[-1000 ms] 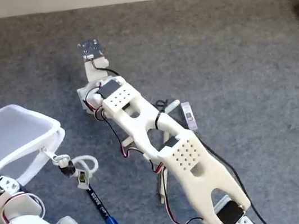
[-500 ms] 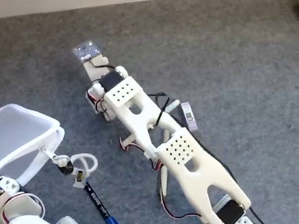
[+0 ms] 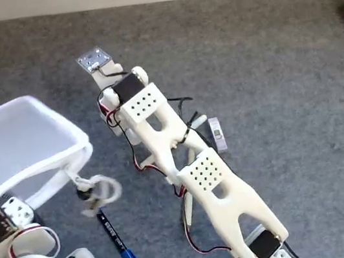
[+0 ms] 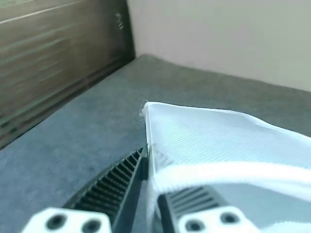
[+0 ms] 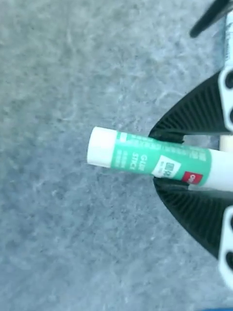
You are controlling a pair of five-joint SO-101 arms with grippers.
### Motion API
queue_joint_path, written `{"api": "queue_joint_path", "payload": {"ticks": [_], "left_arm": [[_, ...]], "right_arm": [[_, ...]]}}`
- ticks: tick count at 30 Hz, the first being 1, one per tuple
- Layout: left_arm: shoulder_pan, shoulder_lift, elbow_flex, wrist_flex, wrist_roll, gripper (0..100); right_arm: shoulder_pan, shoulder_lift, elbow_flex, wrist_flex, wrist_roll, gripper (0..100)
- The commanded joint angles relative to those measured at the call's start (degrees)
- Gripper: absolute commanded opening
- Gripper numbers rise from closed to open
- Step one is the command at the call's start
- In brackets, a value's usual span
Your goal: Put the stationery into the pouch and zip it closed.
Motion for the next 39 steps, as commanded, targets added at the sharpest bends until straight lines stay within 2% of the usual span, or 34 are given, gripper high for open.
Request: {"api": "queue_joint_path", "payload": {"ticks": [1,7,11,16,24,33,39], "left_arm": [[4.6,8.2,-5.8,-0.3,0.5,1],[10.0,24.6,-17.3,3.7,0.8,1],[16.3,32.1,-24.6,9.1,1.9,1],[23.6,39.7,-28.2,11.6,2.4,1],[24.5,45.8,-27.6,11.6,2.4,1],[24.7,47.0,-19.9,10.7,2.5,1],[27.6,46.9,-14.8,7.2,4.6,1]], "right_arm": [[0.7,-13.3,6.9,1.4,1.0,0.5],[0.8,-33.7,29.4,1.3,2.0,0.5],[0.9,-45.6,43.8,1.2,3.3,0.5],[0.9,-59.0,58.6,0.3,3.3,0.5],[1.1,-77.6,78.1,-2.8,3.8,0.5],[12.0,-92.4,100.2,-10.2,6.0,0.5],[13.8,-100.2,115.1,-16.7,8.2,0.5]]}}
